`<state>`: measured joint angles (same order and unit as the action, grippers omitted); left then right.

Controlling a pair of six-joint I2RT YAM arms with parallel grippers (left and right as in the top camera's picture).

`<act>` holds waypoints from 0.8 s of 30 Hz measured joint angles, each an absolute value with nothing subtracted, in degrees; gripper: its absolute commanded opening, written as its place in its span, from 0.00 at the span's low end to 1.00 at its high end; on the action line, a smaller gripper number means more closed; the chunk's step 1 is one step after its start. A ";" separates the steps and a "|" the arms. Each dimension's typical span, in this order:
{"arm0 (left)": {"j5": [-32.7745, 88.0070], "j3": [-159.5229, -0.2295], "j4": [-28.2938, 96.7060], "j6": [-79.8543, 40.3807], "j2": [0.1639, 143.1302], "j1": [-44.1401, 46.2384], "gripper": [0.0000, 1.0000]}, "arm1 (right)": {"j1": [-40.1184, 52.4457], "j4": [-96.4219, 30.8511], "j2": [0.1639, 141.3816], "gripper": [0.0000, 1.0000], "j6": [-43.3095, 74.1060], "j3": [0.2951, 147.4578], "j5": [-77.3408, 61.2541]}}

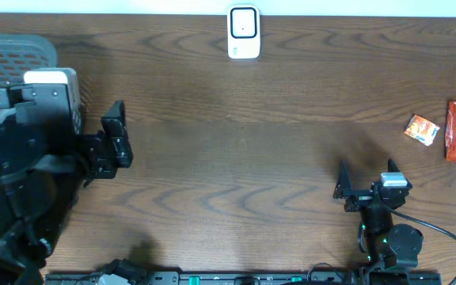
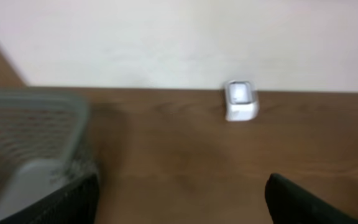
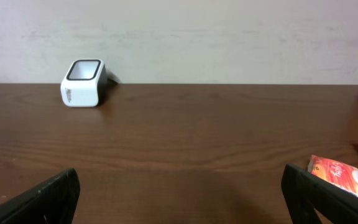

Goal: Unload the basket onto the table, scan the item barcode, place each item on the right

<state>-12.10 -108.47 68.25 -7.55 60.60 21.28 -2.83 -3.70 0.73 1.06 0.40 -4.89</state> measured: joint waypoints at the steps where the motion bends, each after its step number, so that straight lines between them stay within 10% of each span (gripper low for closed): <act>1: -9.93 -107.11 66.11 -7.55 59.57 20.29 0.86 | -2.83 -3.70 0.73 0.99 1.04 0.40 -4.89; 24: -1.17 -43.18 20.78 -7.55 20.64 8.67 0.86 | -2.83 -3.73 0.73 0.99 1.06 0.40 -4.67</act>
<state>-1.17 -43.18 20.78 -7.55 20.64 8.67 -2.83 -3.73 0.73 1.06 0.40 -4.67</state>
